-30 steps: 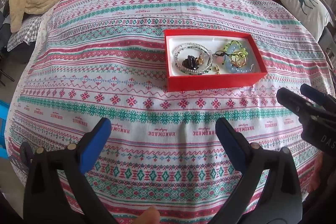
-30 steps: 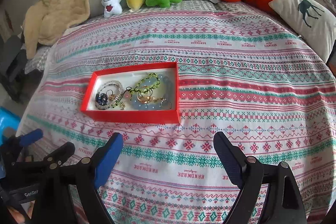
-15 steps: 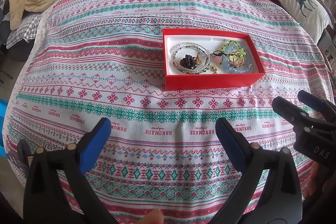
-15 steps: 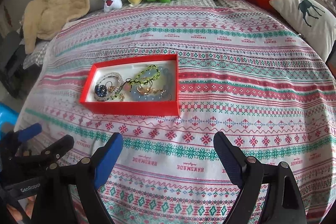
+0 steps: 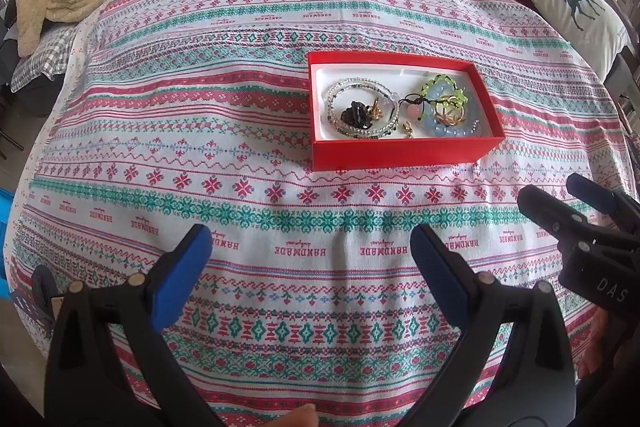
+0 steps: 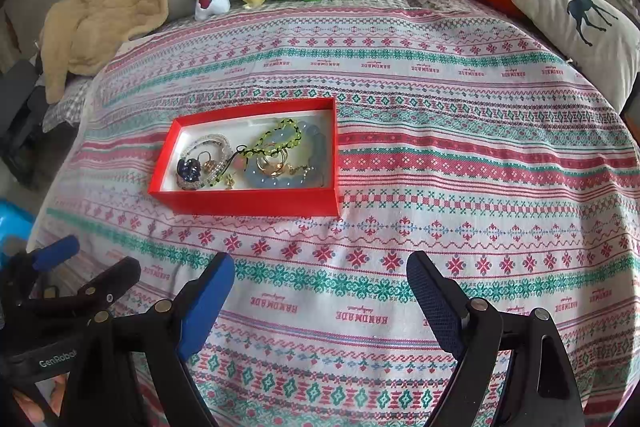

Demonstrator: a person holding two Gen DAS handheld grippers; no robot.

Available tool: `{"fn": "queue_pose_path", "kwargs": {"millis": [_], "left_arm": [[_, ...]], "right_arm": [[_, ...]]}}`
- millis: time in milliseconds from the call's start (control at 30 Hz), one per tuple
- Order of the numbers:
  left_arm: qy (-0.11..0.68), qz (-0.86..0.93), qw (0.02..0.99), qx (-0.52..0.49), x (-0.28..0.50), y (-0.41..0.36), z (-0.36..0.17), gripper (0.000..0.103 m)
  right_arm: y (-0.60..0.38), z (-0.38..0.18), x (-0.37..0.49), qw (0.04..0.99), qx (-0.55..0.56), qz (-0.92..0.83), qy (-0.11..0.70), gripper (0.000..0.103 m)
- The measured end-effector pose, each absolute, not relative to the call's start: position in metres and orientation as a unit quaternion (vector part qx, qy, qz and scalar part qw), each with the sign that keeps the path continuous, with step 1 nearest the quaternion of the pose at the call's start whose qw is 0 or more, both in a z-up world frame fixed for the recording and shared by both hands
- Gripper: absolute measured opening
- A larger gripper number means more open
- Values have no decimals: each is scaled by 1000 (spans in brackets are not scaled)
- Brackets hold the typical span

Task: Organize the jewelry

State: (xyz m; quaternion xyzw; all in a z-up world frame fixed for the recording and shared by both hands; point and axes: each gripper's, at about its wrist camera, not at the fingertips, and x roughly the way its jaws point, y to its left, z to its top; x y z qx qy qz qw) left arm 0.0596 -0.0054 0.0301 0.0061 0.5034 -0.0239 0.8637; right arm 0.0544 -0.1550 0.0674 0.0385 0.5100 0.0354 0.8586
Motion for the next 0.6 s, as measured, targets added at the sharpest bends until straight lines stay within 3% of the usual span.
{"fn": "queue_pose_path", "kwargs": {"millis": [600], "left_arm": [[507,-27,862,7,58,-8,26,99]], "right_arm": [[-155,66,54,858,40,34,512,89]]}}
